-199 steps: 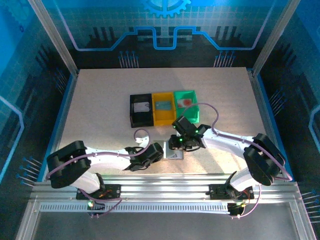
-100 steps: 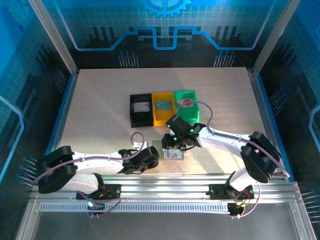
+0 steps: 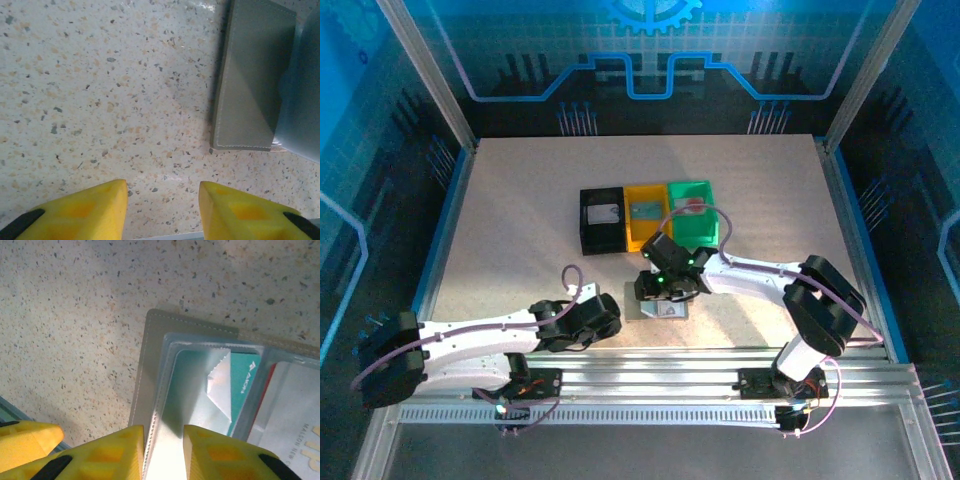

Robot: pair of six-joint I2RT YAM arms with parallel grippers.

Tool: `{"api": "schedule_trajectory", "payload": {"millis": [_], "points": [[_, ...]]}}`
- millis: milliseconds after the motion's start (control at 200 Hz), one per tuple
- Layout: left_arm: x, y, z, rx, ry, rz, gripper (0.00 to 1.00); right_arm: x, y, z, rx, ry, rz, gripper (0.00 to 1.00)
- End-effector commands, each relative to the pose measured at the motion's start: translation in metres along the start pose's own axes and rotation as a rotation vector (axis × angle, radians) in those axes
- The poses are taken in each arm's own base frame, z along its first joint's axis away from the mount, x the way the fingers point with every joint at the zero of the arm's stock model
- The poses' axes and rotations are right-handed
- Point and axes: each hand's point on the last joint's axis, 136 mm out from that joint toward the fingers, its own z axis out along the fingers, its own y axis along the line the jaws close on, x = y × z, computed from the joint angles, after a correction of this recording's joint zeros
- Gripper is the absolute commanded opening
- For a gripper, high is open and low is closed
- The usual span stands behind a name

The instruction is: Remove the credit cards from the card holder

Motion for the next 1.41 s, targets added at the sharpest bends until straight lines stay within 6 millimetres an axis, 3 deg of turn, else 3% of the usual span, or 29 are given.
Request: {"api": "schedule_trajectory", "payload": {"millis": [0,325,555,835,1045,1401], "points": [[-0.002,0.012,-0.001,-0.044,-0.010,0.013,0.43,-0.002,0.013,-0.001,-0.016,-0.001,-0.008,0.26],[-0.002,0.005,0.002,-0.041,-0.002,0.024,0.46,0.001,0.001,-0.006,0.026,-0.010,-0.013,0.29],[-0.013,-0.015,0.004,-0.023,-0.001,0.050,0.49,0.002,-0.018,-0.008,0.043,-0.005,0.013,0.31],[-0.026,-0.024,0.017,-0.044,0.036,0.042,0.54,0.000,-0.024,-0.009,0.006,-0.014,0.024,0.29],[-0.025,-0.034,0.033,-0.067,0.093,0.061,0.56,0.002,-0.028,-0.001,-0.003,0.004,0.048,0.25],[-0.017,-0.024,0.053,-0.135,0.145,0.060,0.56,0.002,-0.029,0.007,-0.010,0.014,0.064,0.21]]}}
